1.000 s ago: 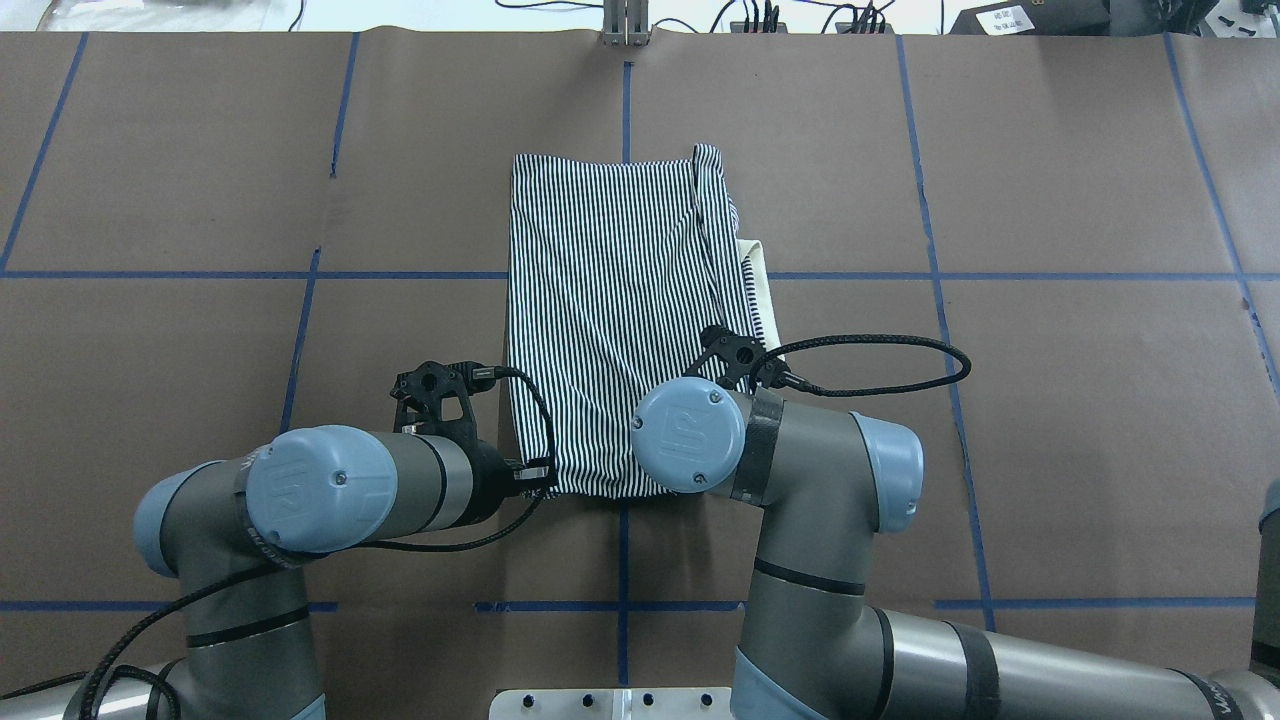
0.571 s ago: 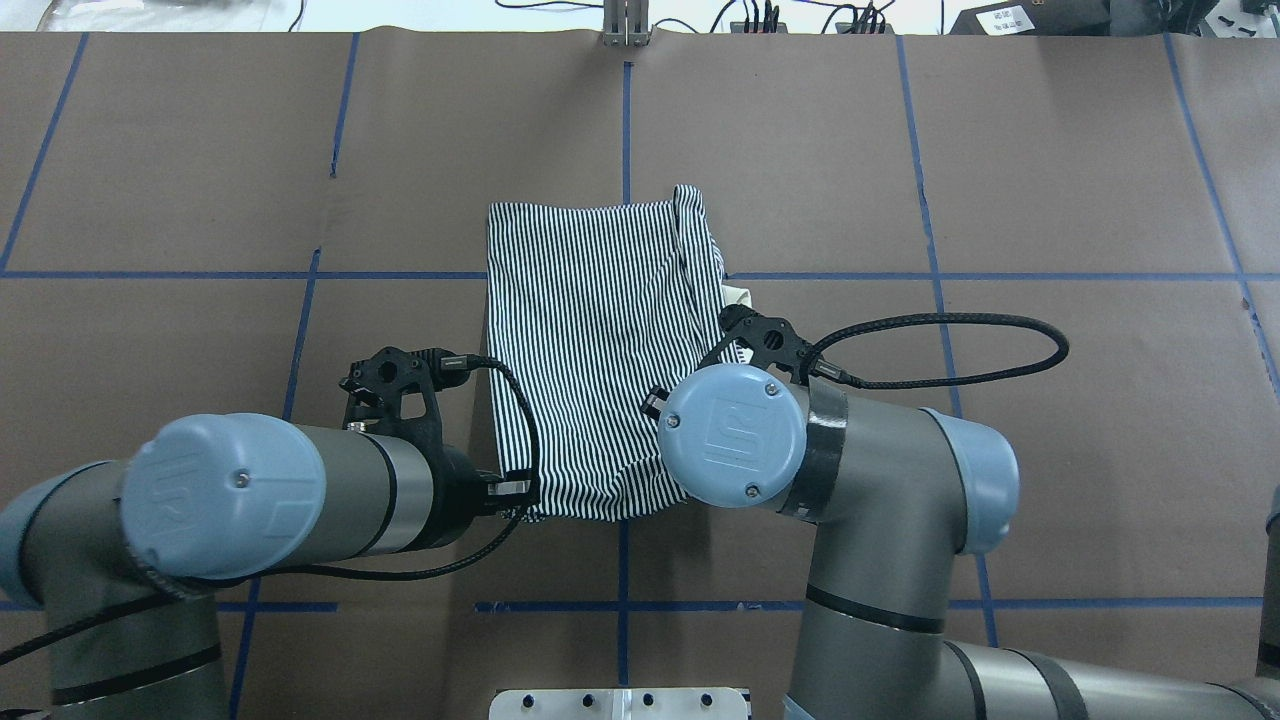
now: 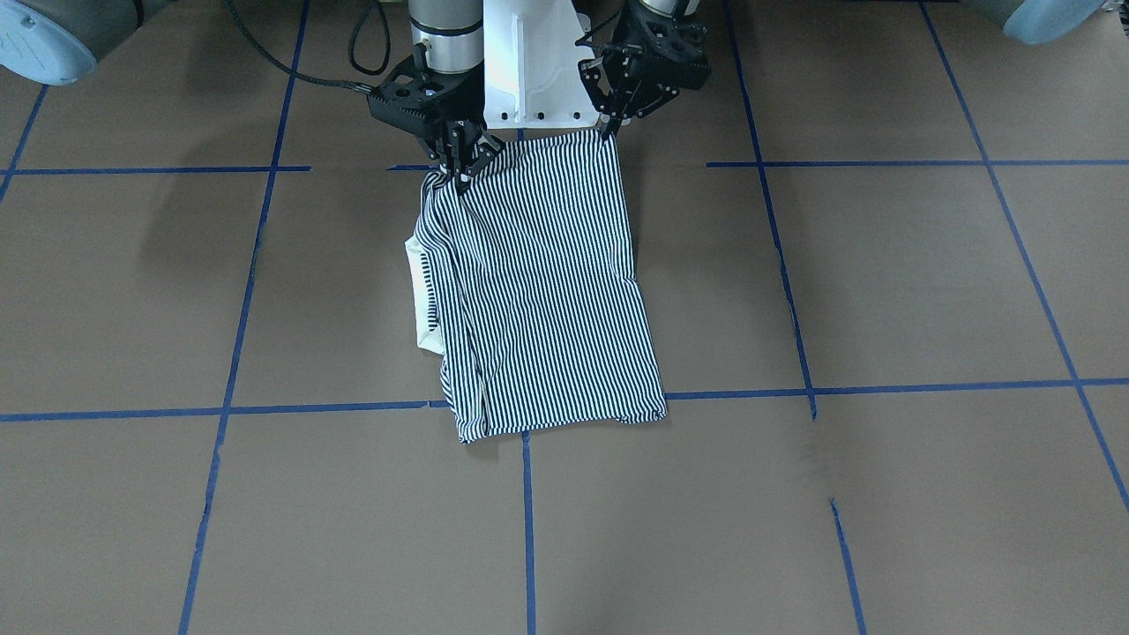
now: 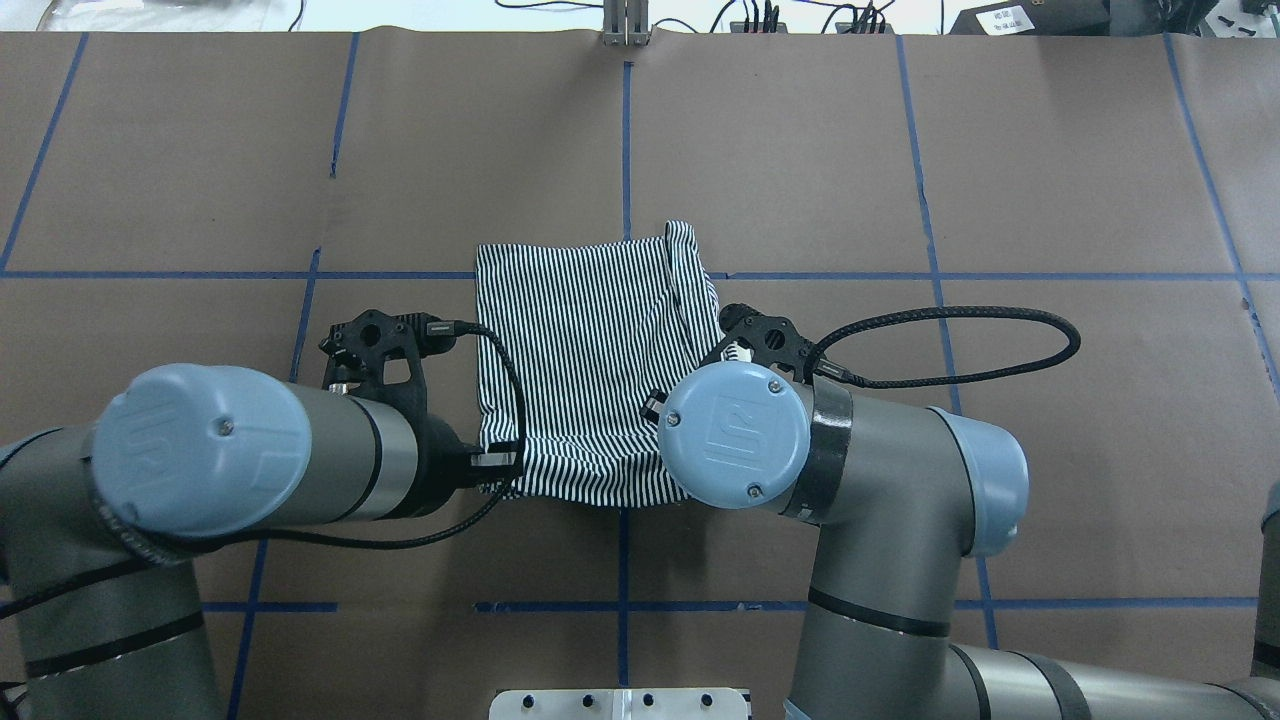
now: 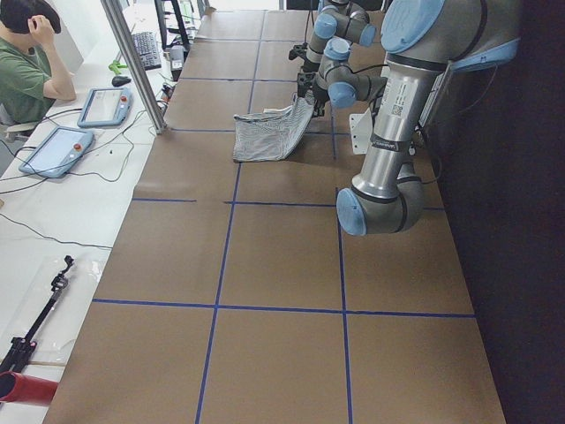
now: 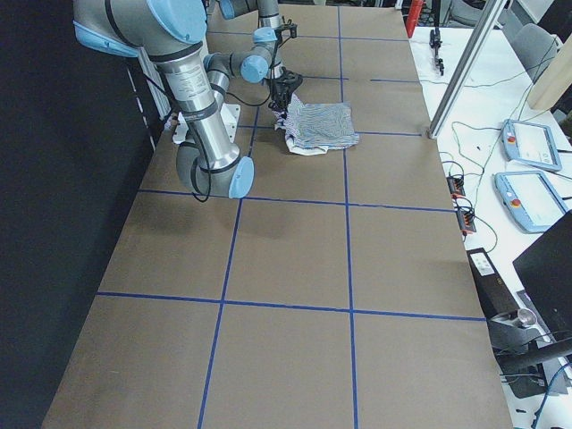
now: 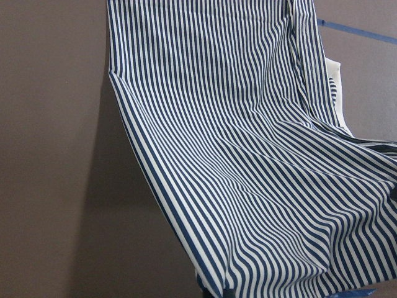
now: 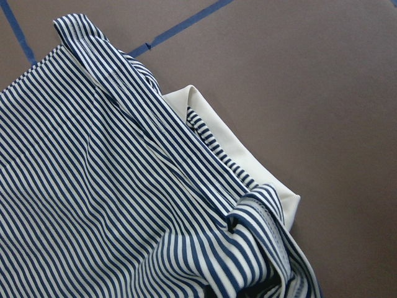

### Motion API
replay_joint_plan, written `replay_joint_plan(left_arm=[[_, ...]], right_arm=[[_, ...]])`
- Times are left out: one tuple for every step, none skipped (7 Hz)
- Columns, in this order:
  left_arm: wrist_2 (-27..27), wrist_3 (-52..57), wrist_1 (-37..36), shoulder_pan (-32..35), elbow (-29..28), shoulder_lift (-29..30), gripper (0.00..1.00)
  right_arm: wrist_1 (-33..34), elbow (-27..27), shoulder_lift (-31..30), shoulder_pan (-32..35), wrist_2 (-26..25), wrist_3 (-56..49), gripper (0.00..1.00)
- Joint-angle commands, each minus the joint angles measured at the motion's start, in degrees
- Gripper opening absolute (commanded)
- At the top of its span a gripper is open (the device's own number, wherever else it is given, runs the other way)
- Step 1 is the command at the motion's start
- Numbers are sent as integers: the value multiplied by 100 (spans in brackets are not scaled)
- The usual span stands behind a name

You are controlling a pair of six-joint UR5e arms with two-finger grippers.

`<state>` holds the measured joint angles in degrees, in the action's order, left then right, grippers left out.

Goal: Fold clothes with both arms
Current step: 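Lift the near edge with both grippers and fold it away from the robot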

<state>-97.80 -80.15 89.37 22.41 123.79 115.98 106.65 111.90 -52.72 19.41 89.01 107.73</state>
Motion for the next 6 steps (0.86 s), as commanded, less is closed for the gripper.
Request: replay_joint_plan(left_arm=[[-28,481,89,577,-696,433,0],[-37,605,299,806,-933,460,0],[-54,771,527,1009,-1353,591,0],[-115,851,799,1185,-1844,723,0],[-116,870,1150,1273,-2276,759,0],[-116,1009,1397,1353,-2567,794,0]], right_arm=[[-713,-876,234,438,-6,-294,0],[-846,-1464,636,693,3,-479,0],[-1065,-2053,970,930,29,-550,0],[-1372,-2502,1122,1046,38,-673,0],[-1671,-2837,1158,1125,29,-761,0],[-1891,-3067,1167,1178,38,-823,0]])
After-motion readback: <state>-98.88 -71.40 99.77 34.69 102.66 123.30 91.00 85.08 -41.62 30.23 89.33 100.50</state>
